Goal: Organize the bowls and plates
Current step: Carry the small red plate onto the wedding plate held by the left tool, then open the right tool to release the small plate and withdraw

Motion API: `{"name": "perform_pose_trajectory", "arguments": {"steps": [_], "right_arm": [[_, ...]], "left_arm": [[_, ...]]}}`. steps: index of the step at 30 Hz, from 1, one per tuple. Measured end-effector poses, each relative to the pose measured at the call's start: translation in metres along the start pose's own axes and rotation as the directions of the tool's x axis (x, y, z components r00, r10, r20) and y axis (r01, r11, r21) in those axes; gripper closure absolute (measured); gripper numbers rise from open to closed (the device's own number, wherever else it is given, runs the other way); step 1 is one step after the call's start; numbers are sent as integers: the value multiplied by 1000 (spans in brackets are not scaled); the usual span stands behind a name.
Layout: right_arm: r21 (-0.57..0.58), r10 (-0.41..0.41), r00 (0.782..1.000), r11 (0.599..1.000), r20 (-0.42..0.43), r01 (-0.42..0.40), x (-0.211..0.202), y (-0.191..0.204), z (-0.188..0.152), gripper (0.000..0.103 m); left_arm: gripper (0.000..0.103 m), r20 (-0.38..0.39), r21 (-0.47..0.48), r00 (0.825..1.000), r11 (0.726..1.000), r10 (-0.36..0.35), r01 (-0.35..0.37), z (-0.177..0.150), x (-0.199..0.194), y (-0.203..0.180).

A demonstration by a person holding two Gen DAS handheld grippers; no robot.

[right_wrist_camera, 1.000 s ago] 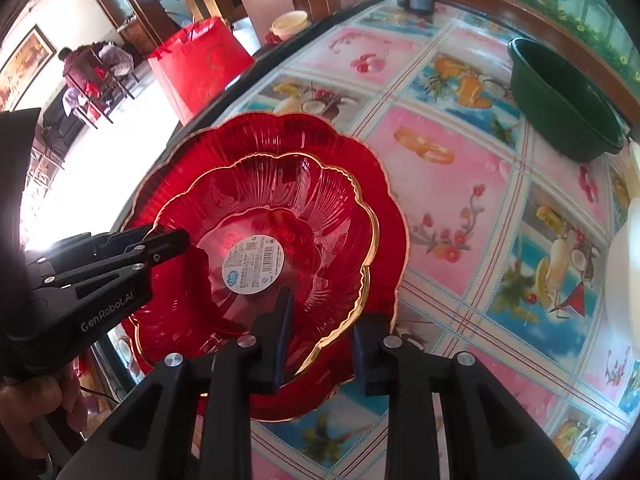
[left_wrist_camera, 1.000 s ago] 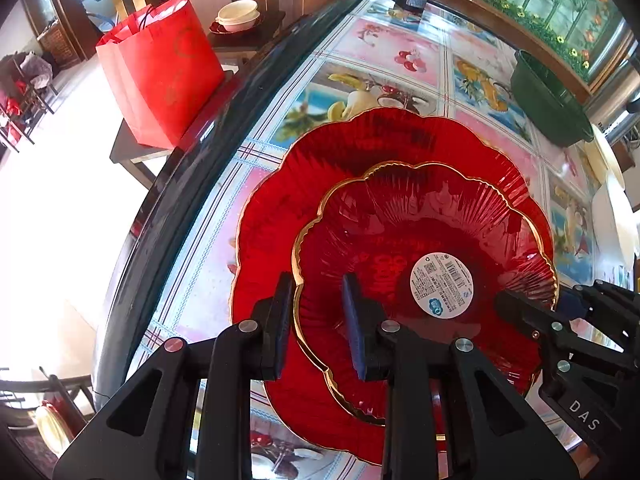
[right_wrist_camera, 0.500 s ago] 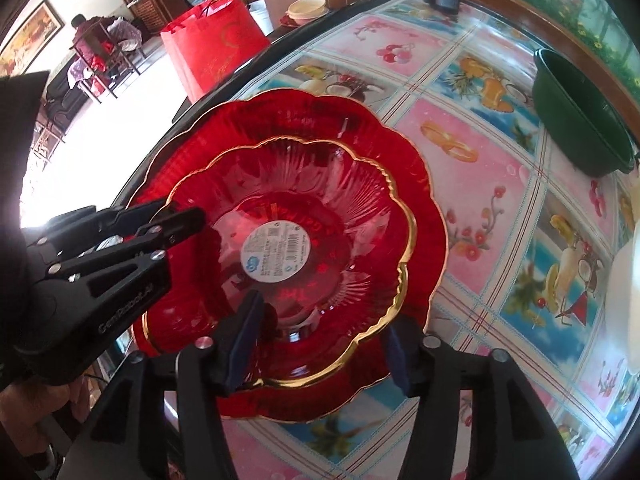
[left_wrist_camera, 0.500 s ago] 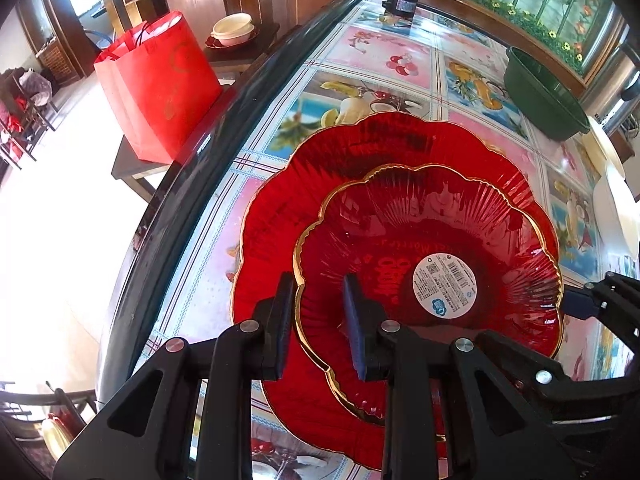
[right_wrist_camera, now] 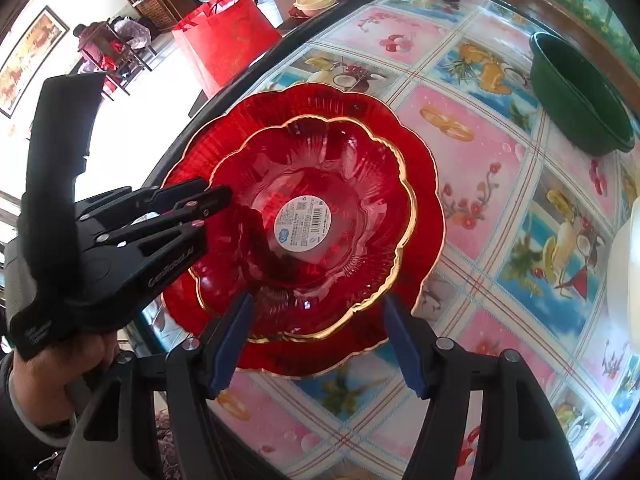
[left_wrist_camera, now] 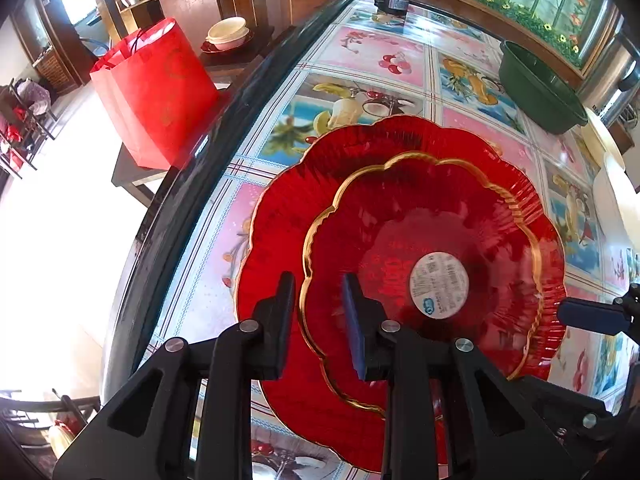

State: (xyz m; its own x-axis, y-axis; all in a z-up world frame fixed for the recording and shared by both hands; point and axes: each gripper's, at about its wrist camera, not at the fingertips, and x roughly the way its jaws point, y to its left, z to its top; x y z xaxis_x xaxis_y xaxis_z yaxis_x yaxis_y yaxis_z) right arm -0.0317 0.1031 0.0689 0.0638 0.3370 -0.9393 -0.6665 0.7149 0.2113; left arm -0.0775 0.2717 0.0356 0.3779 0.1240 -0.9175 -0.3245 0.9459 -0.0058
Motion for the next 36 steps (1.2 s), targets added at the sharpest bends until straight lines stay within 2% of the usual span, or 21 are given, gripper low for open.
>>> {"name": "perform_pose_trajectory", "arguments": {"steps": [3,7,9,14,17,19,26,36], "right_arm": [[5,13,1000,1000,-1,-13,-6,-1,-3,36],[19,19,1000,1000,7,-20,-12,-7,-6,29],[38,37,999,999,13,-38,-16,-13,-9,29],[93,50,996,994,70,-56,-34,-31,-16,29],[126,36,993,991,113,-51,-45,-42,-17,29],[139,18,988,989,152,-39,-56,-45,-17,29],[185,-58,958,983,280,6,-91,-64,-15,25],[296,-166,915,954,368,54,-121,-105,-18,23]], "left_arm": [[75,6,5,1000,1000,12,-12,1,-4,-1],[54,37,2,999,1000,9,-9,4,-18,0],[49,61,5,998,1000,14,-14,7,-28,-1],[48,101,-3,995,1000,3,-3,19,-44,-7],[41,122,3,992,1000,-11,11,27,-52,-16],[40,140,11,990,1000,-28,27,33,-56,-26],[40,165,44,983,996,-84,78,55,-67,-65],[40,208,113,963,983,-169,148,85,-84,-135]]}}
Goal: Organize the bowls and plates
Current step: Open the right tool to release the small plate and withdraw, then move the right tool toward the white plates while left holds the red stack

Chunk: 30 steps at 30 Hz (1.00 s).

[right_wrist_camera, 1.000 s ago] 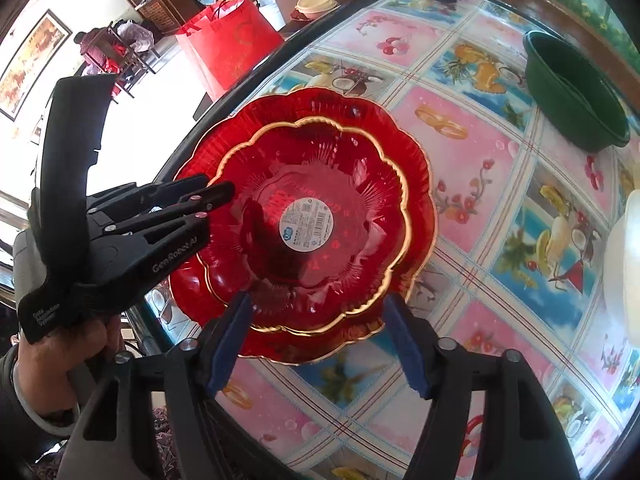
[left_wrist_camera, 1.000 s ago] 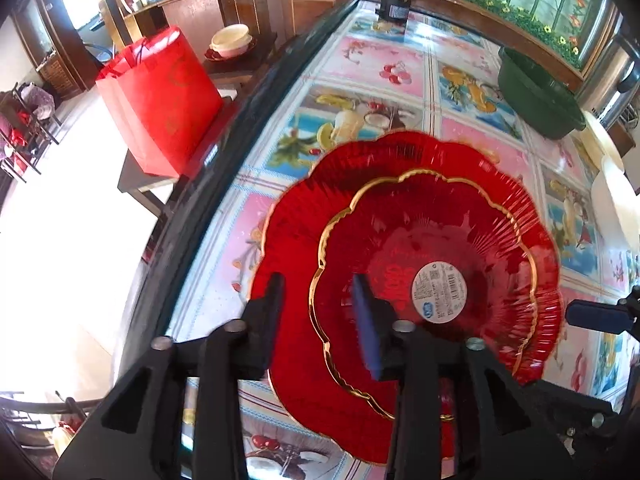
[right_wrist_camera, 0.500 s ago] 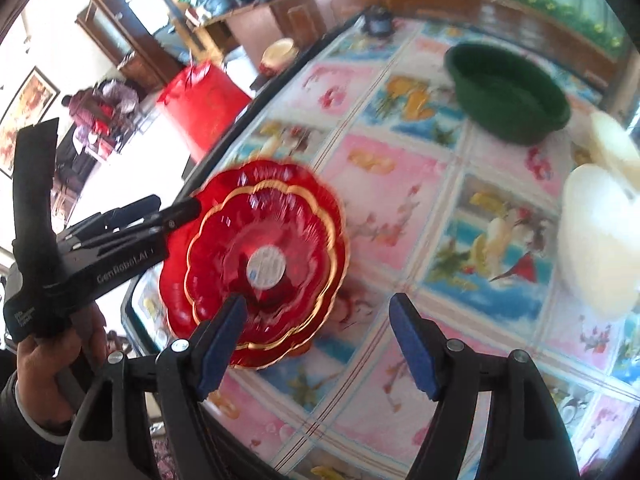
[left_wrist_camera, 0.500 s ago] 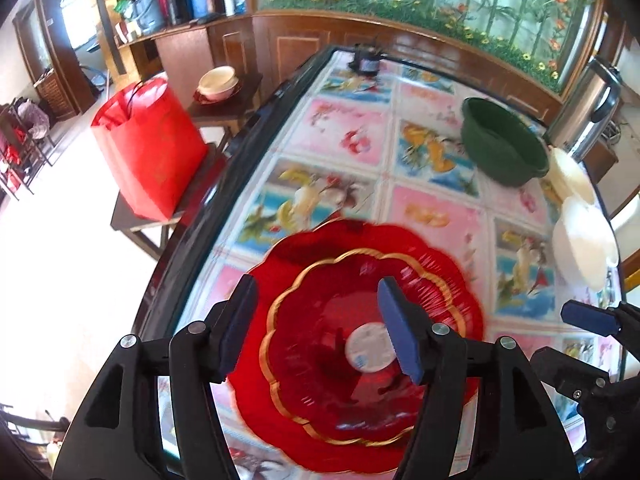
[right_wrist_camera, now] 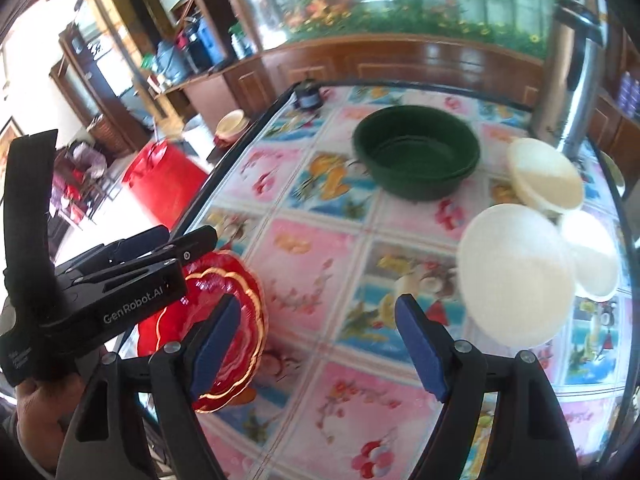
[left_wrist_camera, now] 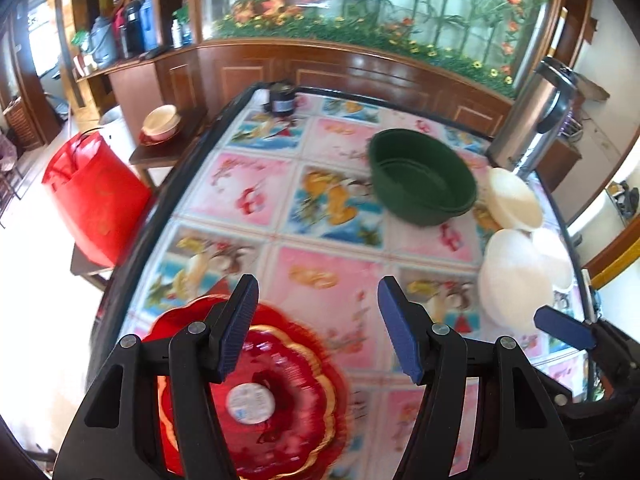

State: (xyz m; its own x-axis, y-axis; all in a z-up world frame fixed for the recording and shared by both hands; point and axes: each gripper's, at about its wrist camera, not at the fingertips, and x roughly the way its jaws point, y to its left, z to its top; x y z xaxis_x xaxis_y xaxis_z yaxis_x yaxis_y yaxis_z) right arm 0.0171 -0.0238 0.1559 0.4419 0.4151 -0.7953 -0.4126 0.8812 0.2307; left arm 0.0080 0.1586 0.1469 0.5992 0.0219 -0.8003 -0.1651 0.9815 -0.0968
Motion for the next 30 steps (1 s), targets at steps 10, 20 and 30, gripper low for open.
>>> {"name": "perform_pose_trajectory", "arguments": {"steps": [10,20,30], "right_arm": [[92,-37,999,995,26,34,-10,-52,7,22],[125,-46,998,991,40,41,-13,-87,22,22],[128,-40,998,991,38,35,-7,-109,35,22]], "left_arm": [[39,-13,41,999,998,-36,37,20,20,-59],[39,-12,37,999,999,-31,31,35,37,-89],[39,-16,11,1000,1000,-13,13,48,53,-101]]}}
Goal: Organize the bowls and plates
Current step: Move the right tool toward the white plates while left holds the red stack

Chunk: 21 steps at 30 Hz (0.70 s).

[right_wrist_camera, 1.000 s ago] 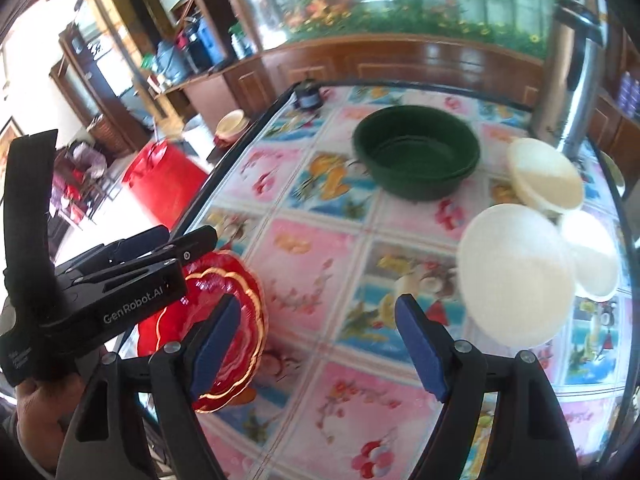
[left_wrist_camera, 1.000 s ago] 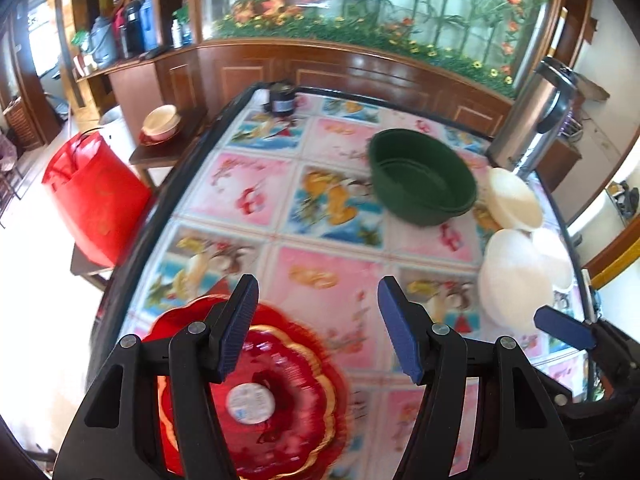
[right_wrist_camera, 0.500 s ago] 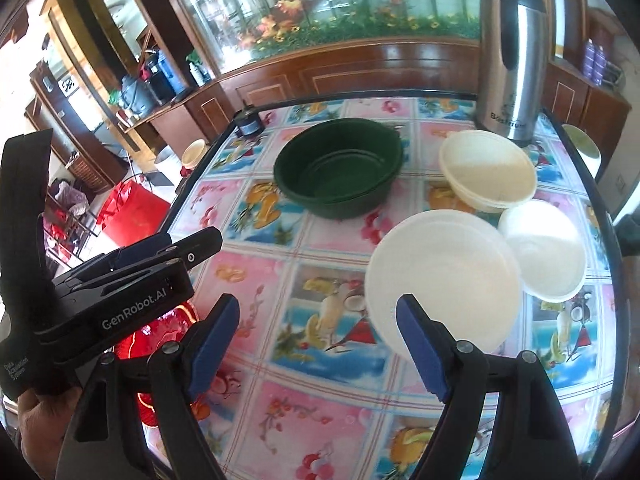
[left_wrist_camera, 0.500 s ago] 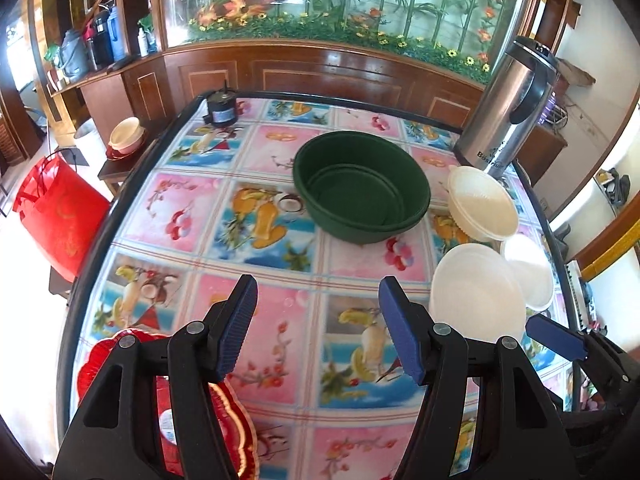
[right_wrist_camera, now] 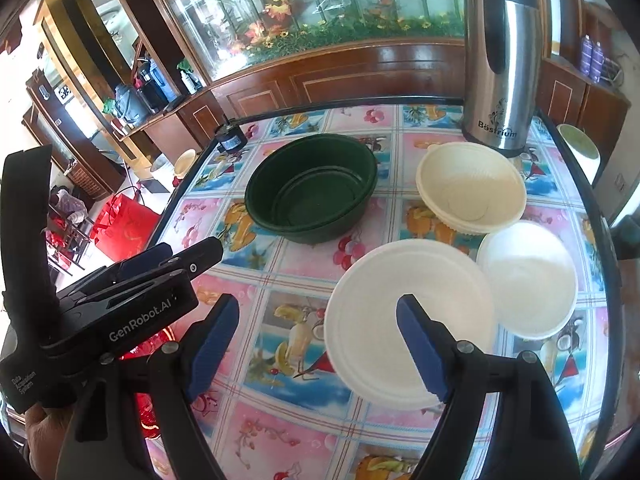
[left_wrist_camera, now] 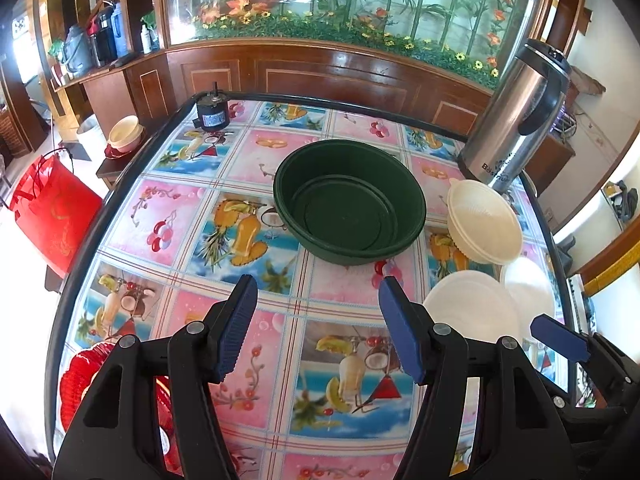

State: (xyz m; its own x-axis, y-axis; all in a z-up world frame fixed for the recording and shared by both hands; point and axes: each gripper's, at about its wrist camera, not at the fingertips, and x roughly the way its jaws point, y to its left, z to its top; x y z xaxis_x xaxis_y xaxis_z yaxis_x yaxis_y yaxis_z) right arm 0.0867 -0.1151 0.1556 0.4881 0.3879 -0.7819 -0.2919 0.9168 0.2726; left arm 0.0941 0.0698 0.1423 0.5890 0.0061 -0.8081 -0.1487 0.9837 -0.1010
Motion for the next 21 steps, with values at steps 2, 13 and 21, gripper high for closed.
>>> {"name": "perform_pose_trajectory", "arguments": {"steps": [2,13,21], "right_arm": [[0,-1,1000,1000,-1,1,2,-3,3,22],[-13,9,1000,1000,-23,-10,18,-9,20,22],[-16,14,999,1000,-41,-15,28,-11,26,21]], "left_arm": [[39,-2,-3,1000,1000,10,-10,4,3,0],[39,-8,-25,998,998,54,-54,16,22,9],[39,-15,-32,998,997,69,-69,21,32,11]]}}
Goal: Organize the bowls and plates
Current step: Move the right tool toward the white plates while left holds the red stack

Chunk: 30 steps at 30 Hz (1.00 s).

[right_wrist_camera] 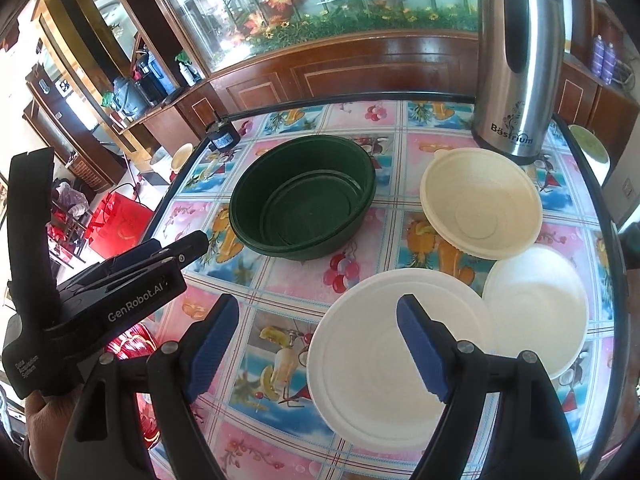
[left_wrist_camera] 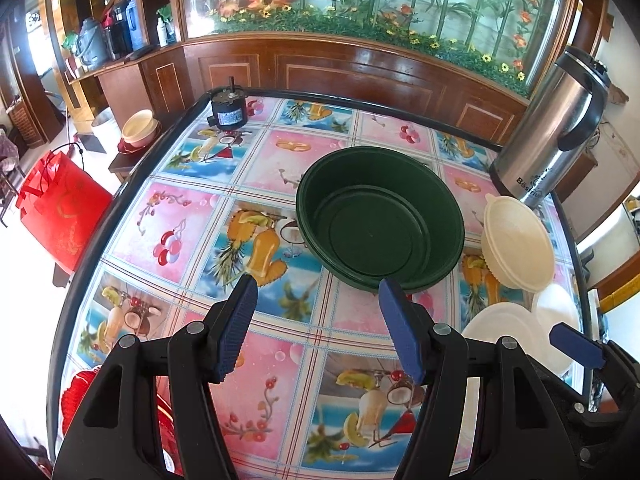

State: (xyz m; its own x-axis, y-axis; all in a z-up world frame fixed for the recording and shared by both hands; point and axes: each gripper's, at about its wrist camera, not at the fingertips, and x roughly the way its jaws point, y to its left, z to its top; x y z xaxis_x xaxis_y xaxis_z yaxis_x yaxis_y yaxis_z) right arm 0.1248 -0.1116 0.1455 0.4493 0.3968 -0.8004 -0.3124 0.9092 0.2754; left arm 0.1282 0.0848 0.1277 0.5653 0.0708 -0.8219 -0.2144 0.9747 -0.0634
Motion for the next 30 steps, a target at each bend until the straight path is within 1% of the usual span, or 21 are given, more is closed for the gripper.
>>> {"name": "perform_pose_trajectory", "arguments": {"steps": [16,19,23,30], "right_arm": [[-11,2,1000,1000,-14,-2,14,-1,13,21],[-17,-5,1000,1000,-25,4,19,-4,17,21],[-25,-24,999,999,-23,24,25,-10,25,21],[-4,-31,999,1000,-42,31,39,-23,35,21]], "left_arm": [[39,-22,-14,999,999,28,-29,14,21,12],[39,-17,-24,999,999,36,-37,19,25,14],[39,-28,-34,999,999,38,-39,25,34,14],[39,-45,-13,998,999,51,-52,32,49,6]]}}
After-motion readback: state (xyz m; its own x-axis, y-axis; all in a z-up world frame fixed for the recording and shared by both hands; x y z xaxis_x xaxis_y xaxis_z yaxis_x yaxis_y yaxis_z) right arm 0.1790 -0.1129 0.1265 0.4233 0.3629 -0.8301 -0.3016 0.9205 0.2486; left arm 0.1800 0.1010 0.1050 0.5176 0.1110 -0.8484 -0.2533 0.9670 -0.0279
